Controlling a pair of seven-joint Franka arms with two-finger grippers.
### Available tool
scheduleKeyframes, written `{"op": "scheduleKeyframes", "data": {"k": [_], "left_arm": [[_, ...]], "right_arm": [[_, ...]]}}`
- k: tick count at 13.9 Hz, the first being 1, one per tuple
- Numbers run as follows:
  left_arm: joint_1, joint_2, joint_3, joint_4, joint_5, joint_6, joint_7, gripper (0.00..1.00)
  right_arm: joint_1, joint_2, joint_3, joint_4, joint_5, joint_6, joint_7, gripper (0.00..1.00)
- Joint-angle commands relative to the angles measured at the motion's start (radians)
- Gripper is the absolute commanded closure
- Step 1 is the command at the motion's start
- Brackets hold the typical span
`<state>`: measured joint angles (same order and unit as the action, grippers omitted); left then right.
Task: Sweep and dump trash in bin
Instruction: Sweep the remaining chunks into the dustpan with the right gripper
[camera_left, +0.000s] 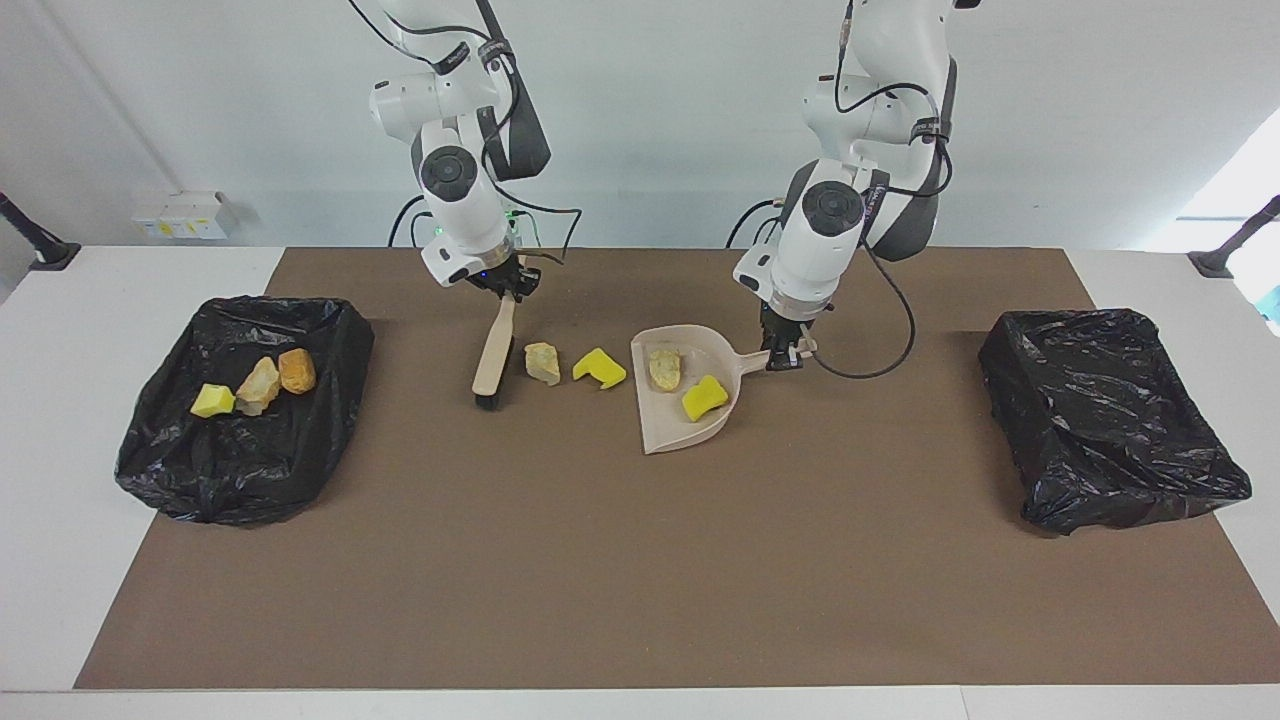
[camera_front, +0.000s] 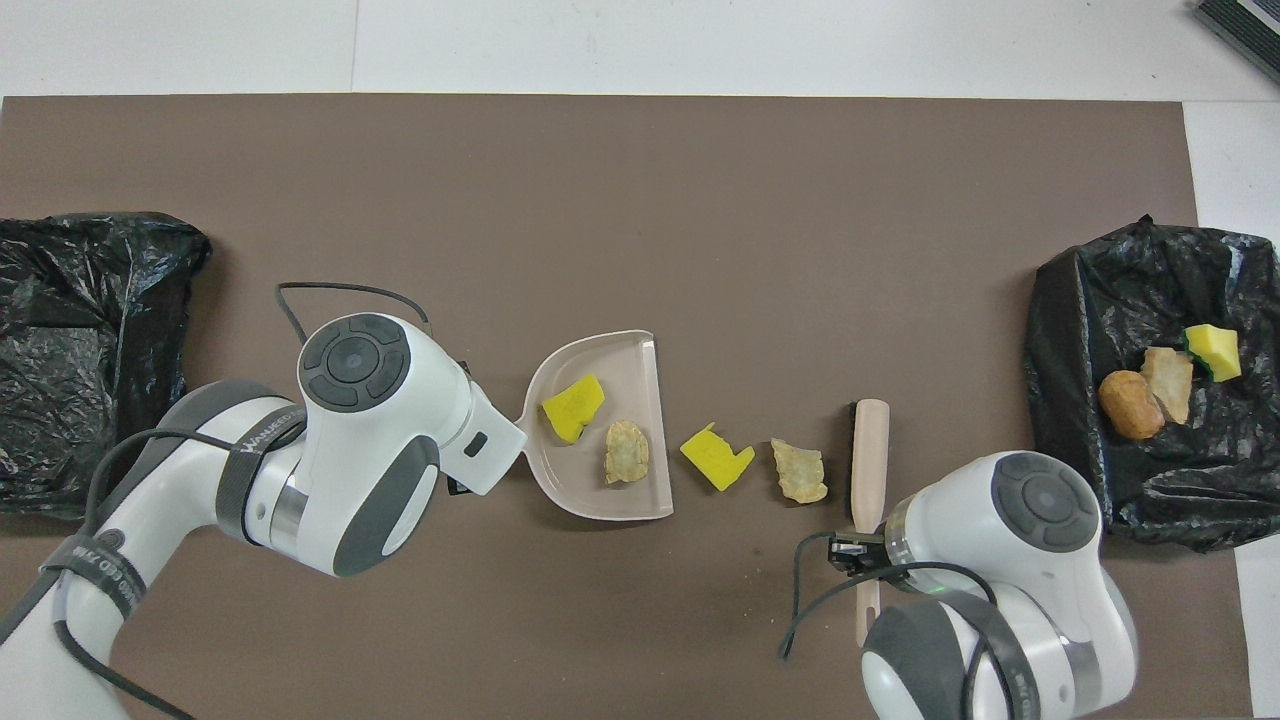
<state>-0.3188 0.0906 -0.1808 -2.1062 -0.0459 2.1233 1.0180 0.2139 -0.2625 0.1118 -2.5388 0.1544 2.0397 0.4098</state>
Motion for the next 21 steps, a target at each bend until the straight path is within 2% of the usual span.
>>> {"op": "scheduleKeyframes", "data": {"k": [1, 3, 5, 8, 12, 14, 16, 19, 21], "left_arm": [[-0.008, -0.038, 0.009, -0.038, -0.008, 0.012, 0.017, 1.00], [-0.008, -0.040, 0.007, -0.038, -0.008, 0.012, 0.016, 1.00], [-0.008, -0.040, 0.007, -0.038, -0.008, 0.014, 0.013, 1.00], [-0.008, -0.040, 0.009, -0.038, -0.008, 0.012, 0.010, 1.00], [-0.009, -0.040, 0.007, -0.038, -0.008, 0.012, 0.004, 1.00], [-0.009, -0.040, 0.009, -0.038, -0.009, 0.014, 0.002, 1.00], [-0.006, -0.042, 0.007, -0.044, -0.009, 0.017, -0.030, 1.00], [-0.003, -0.042, 0.009, -0.046, -0.009, 0.018, -0.103, 1.00], [0.015, -0.040, 0.007, -0.044, -0.009, 0.014, -0.160, 1.00]], "right_arm": [[0.048, -0.002, 0.005, -0.031, -0.001, 0.062, 0.023, 1.00], [0.071, 0.046, 0.006, -0.003, 0.020, 0.085, 0.033, 1.00], [0.119, 0.118, 0.006, 0.070, 0.106, 0.106, 0.035, 1.00], [0.169, 0.238, 0.009, 0.214, 0.138, 0.099, 0.075, 1.00], [0.258, 0.379, 0.009, 0.395, 0.273, 0.111, 0.125, 1.00], [0.274, 0.408, 0.009, 0.457, 0.371, 0.116, 0.119, 1.00], [0.274, 0.416, 0.009, 0.480, 0.376, 0.111, 0.115, 1.00], [0.254, 0.375, -0.004, 0.471, 0.344, -0.017, 0.095, 1.00], [0.214, 0.338, -0.001, 0.460, 0.245, -0.078, 0.104, 1.00]]}}
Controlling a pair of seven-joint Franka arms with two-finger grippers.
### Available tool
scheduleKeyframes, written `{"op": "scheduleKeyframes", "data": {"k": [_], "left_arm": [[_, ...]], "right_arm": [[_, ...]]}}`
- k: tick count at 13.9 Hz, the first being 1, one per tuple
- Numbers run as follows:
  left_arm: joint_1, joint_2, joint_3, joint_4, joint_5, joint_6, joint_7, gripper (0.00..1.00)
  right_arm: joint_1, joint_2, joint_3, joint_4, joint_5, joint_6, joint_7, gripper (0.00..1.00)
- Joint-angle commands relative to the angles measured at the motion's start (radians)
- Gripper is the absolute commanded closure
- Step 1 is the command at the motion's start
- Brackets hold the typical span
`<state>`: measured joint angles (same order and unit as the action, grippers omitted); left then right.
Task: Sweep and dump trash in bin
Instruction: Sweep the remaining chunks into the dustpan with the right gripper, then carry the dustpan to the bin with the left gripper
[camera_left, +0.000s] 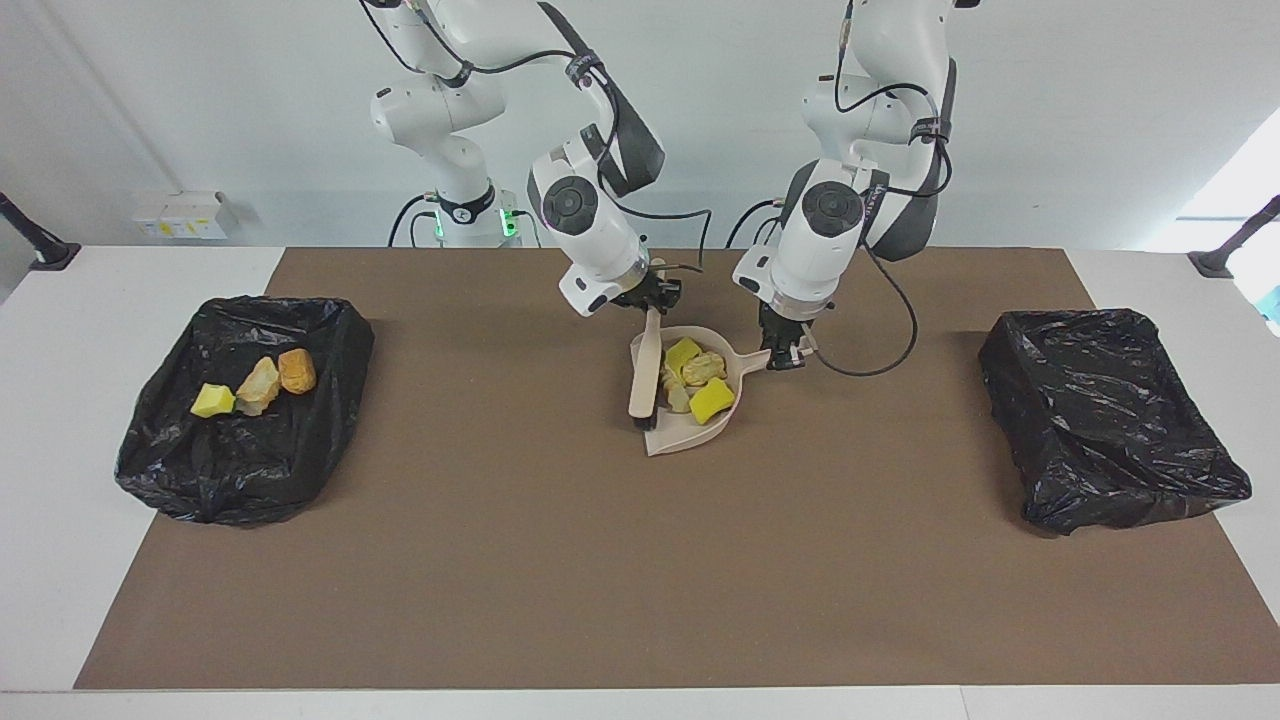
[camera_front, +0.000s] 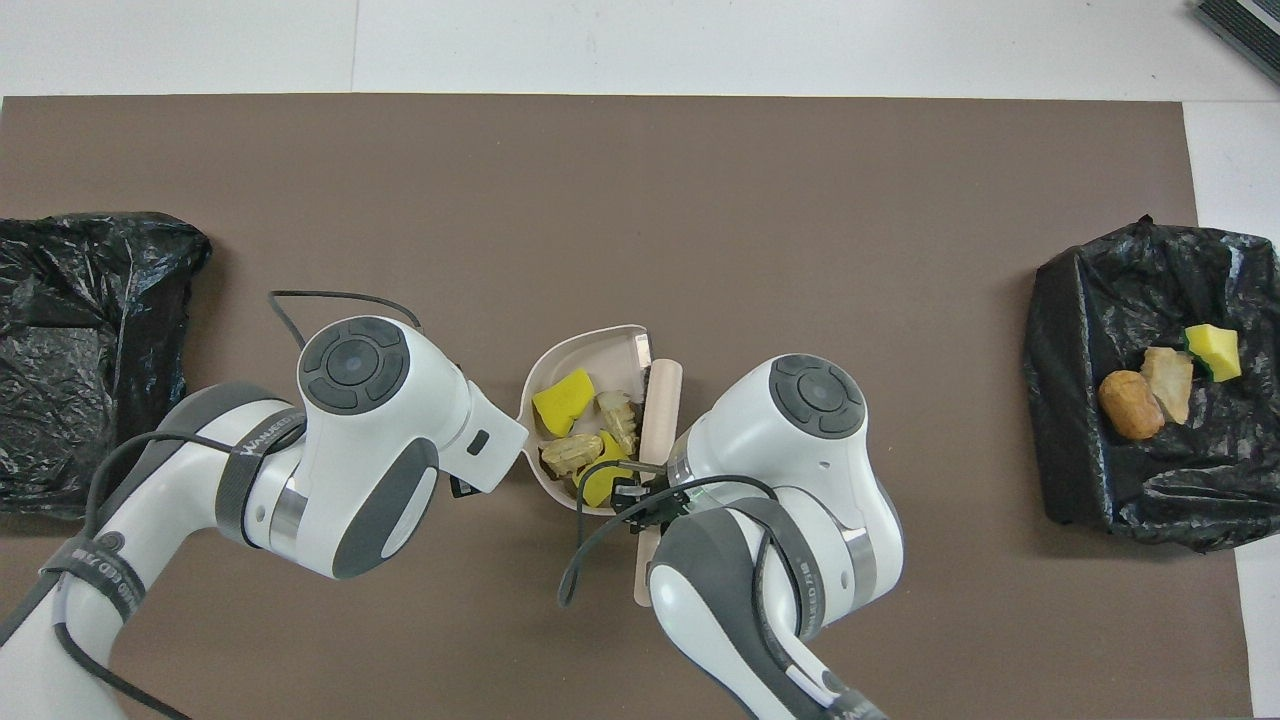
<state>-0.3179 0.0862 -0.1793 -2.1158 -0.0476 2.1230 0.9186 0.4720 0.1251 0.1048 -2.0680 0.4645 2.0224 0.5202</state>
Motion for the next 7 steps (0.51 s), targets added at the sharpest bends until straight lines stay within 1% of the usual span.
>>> {"op": "scheduleKeyframes", "data": {"k": [1, 3, 6, 7], "left_arm": [[0.026, -0.034, 0.006, -0.030, -0.015, 0.014, -0.076, 1.00], [0.052, -0.032, 0.006, -0.026, -0.087, 0.014, -0.076, 1.00], [0.077, -0.036, 0.007, -0.020, -0.116, 0.012, -0.076, 1.00], [0.103, -0.037, 0.007, -0.018, -0.135, 0.012, -0.075, 1.00]], "right_arm": [[-0.047, -0.061, 0.006, -0.014, -0.110, -0.083, 0.000, 1.00], [-0.056, -0.084, 0.003, -0.014, -0.185, -0.134, 0.000, 1.00], [-0.067, -0.110, 0.004, -0.014, -0.265, -0.175, 0.007, 1.00], [-0.064, -0.113, 0.007, -0.014, -0.289, -0.177, 0.018, 1.00]]}}
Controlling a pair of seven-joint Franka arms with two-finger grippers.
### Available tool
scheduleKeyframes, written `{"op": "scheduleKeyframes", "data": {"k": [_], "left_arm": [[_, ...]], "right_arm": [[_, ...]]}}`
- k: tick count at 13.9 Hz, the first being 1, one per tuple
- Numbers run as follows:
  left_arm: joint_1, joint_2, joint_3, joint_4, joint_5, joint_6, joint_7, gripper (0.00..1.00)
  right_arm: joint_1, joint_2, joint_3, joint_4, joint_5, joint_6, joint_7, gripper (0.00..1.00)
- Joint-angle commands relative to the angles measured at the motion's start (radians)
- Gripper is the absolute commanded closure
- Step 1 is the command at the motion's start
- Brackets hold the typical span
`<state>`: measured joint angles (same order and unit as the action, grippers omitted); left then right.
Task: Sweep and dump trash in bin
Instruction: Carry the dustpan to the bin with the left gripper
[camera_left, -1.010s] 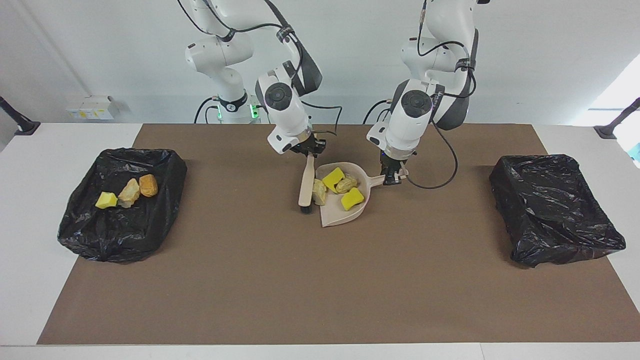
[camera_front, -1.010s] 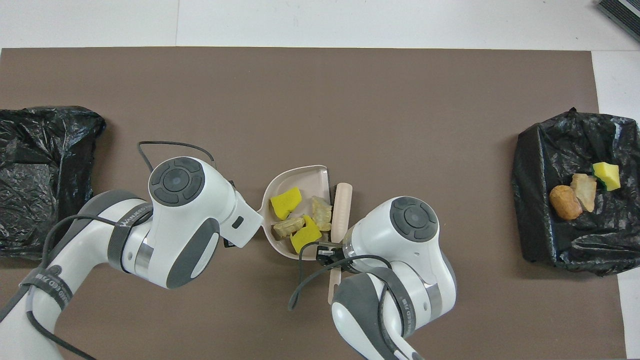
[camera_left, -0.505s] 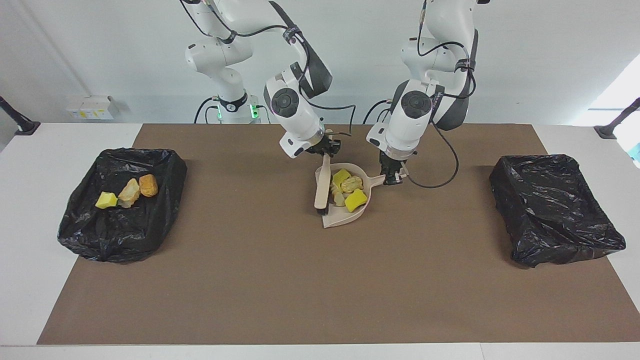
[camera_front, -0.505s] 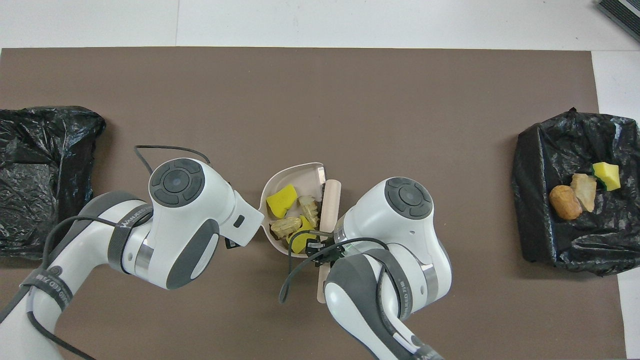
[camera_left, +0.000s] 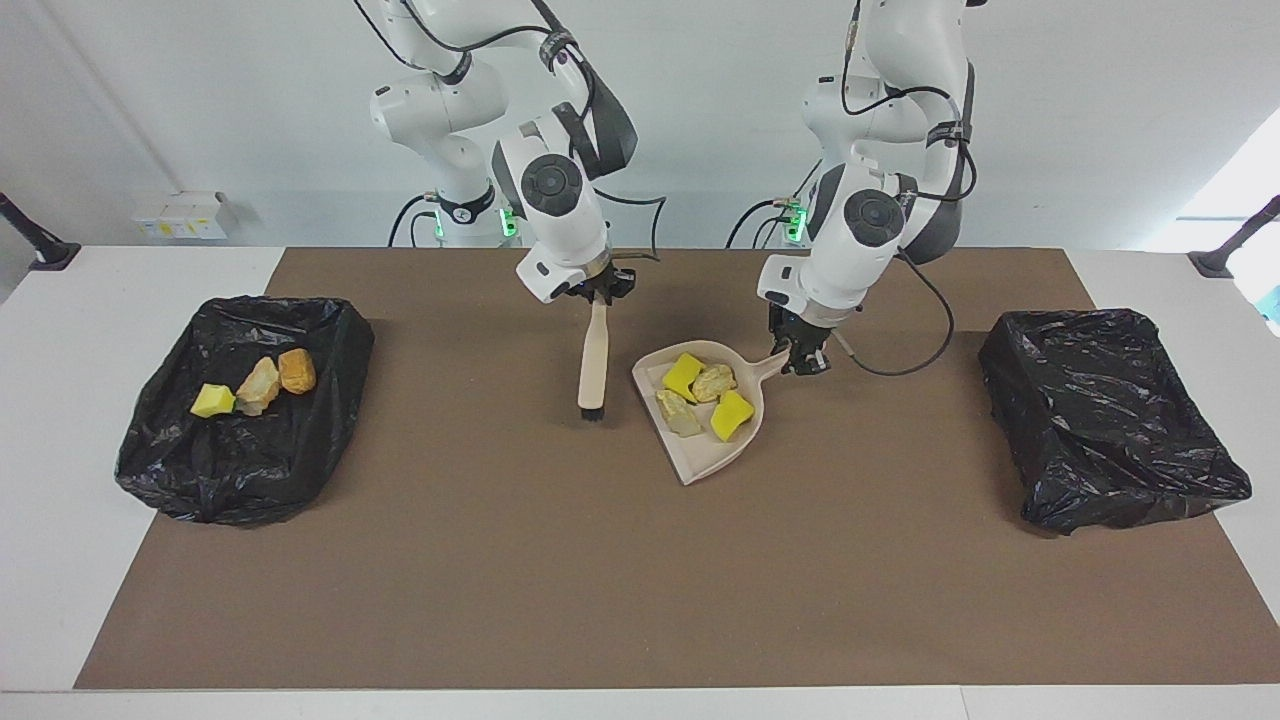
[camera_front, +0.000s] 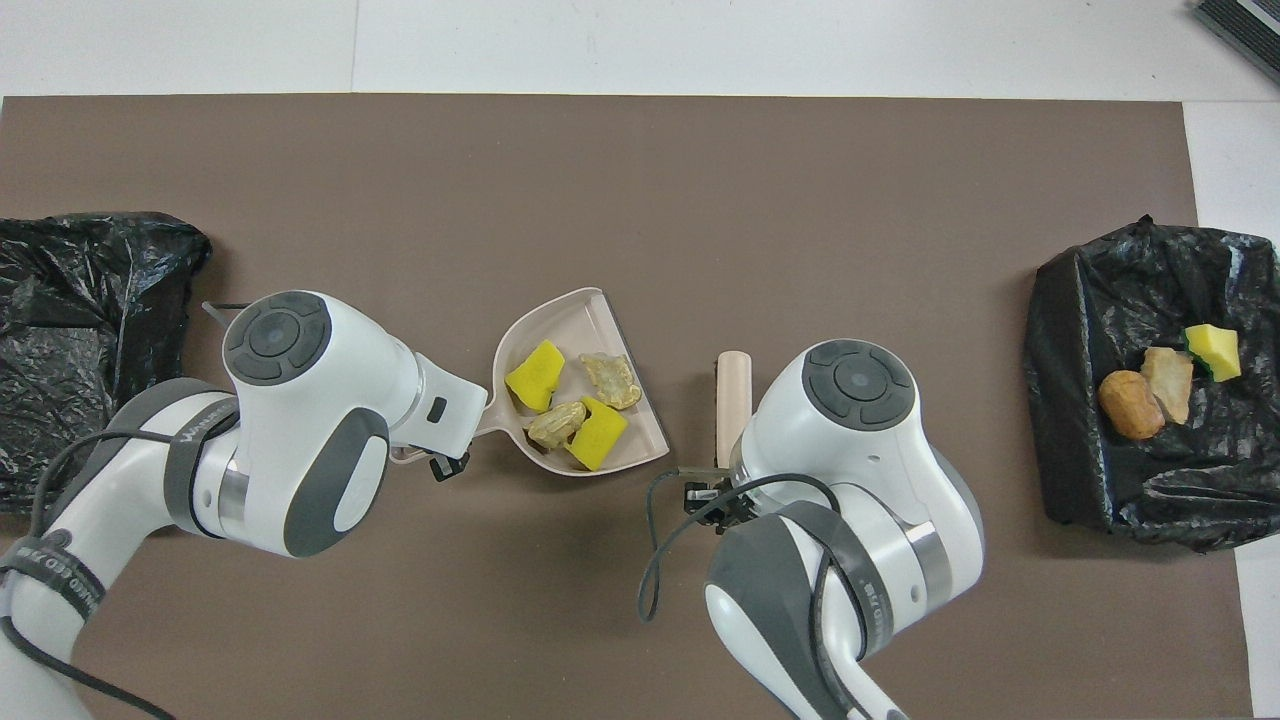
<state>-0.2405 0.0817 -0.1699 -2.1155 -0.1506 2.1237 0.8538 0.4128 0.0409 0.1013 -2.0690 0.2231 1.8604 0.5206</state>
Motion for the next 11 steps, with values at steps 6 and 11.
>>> {"op": "scheduleKeyframes", "data": {"k": [6, 11], "left_arm": [[0.173, -0.120, 0.001, 0.026, -0.081, -0.046, -0.001, 1.00], [0.343, -0.126, 0.010, 0.156, -0.080, -0.224, 0.068, 1.00]], "right_arm": [[0.089, -0.093, 0.018, -0.103, -0.062, 0.111, 0.098, 1.00], [0.242, -0.044, 0.020, -0.112, -0.064, 0.210, 0.240, 1.00]]}}
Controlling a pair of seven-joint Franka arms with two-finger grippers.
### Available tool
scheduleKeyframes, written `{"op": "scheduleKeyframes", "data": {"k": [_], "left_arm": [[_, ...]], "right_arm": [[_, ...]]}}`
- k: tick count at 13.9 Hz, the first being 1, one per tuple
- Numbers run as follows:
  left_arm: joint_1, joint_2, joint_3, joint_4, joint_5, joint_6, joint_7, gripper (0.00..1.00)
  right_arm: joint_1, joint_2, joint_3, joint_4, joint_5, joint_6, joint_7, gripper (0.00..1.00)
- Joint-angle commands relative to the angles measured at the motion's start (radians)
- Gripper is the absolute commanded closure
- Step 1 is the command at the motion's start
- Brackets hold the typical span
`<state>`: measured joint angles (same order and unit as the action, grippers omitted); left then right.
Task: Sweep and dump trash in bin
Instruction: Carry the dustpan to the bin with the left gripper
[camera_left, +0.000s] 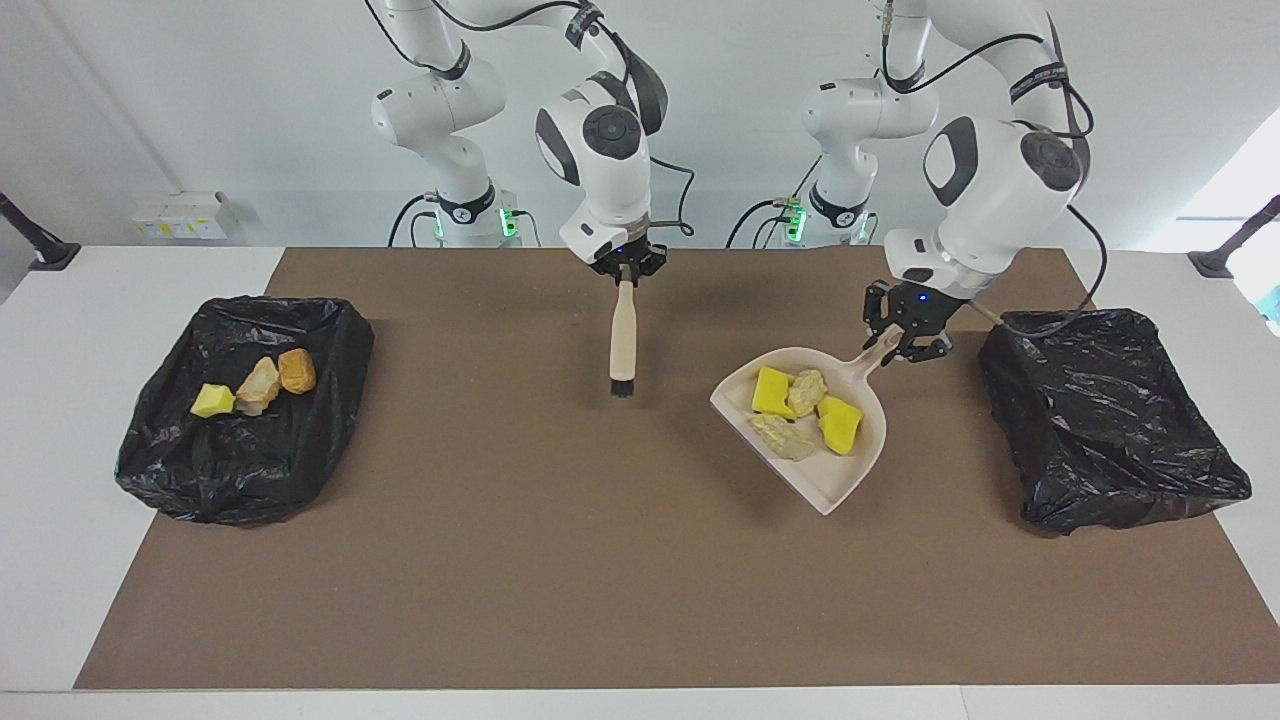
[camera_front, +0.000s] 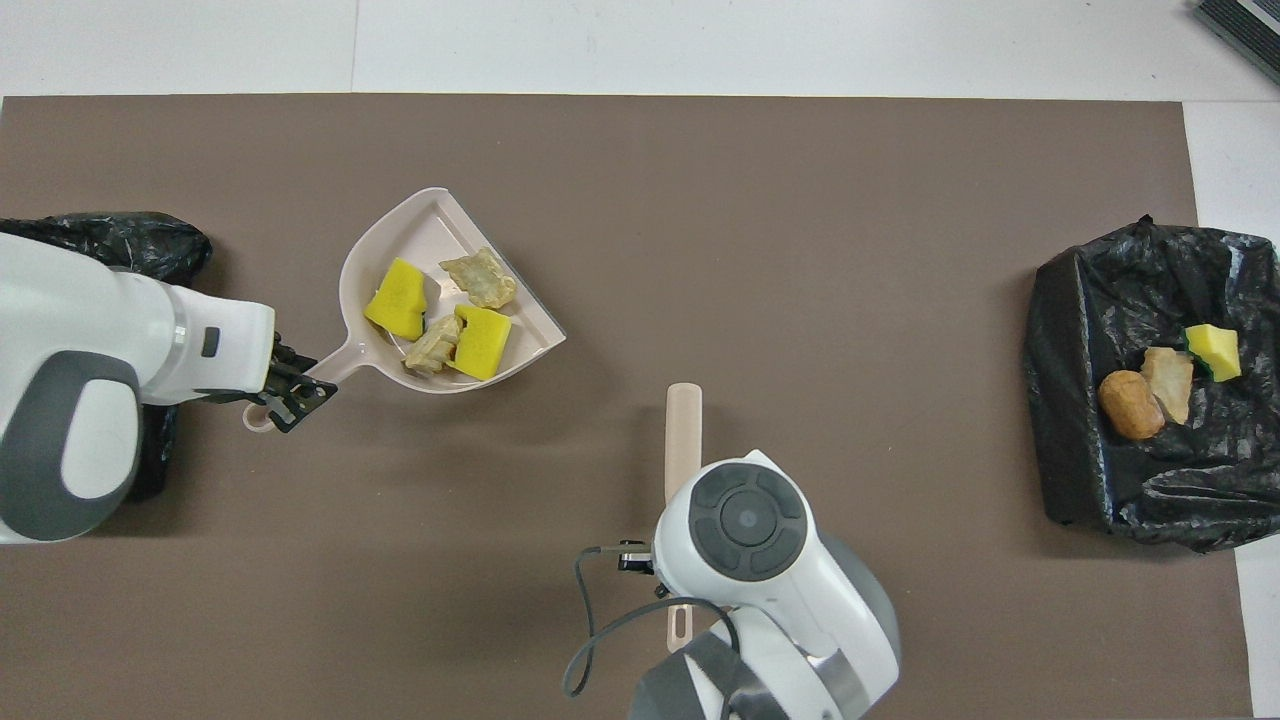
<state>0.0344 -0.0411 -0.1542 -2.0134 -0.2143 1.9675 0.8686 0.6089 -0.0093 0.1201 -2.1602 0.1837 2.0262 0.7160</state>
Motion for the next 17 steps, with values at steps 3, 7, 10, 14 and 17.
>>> {"op": "scheduleKeyframes", "data": {"k": [3, 7, 10, 14, 17], "left_arm": [[0.230, 0.015, -0.005, 0.145, -0.016, -0.200, 0.134, 1.00], [0.416, 0.033, 0.008, 0.162, 0.001, -0.252, 0.326, 1.00], [0.499, 0.125, 0.018, 0.302, 0.139, -0.291, 0.467, 1.00], [0.611, 0.260, 0.019, 0.518, 0.266, -0.345, 0.572, 1.00], [0.613, 0.288, 0.019, 0.563, 0.404, -0.291, 0.581, 1.00]], "right_arm": [[0.121, 0.031, 0.001, -0.044, -0.026, 0.107, 0.054, 1.00], [0.178, 0.037, 0.001, -0.078, -0.023, 0.132, 0.054, 1.00], [0.190, 0.040, 0.001, -0.101, -0.018, 0.141, 0.059, 1.00], [0.195, 0.055, 0.001, -0.110, -0.006, 0.181, 0.088, 0.73], [0.190, 0.061, 0.000, -0.087, -0.007, 0.158, 0.088, 0.36]]}}
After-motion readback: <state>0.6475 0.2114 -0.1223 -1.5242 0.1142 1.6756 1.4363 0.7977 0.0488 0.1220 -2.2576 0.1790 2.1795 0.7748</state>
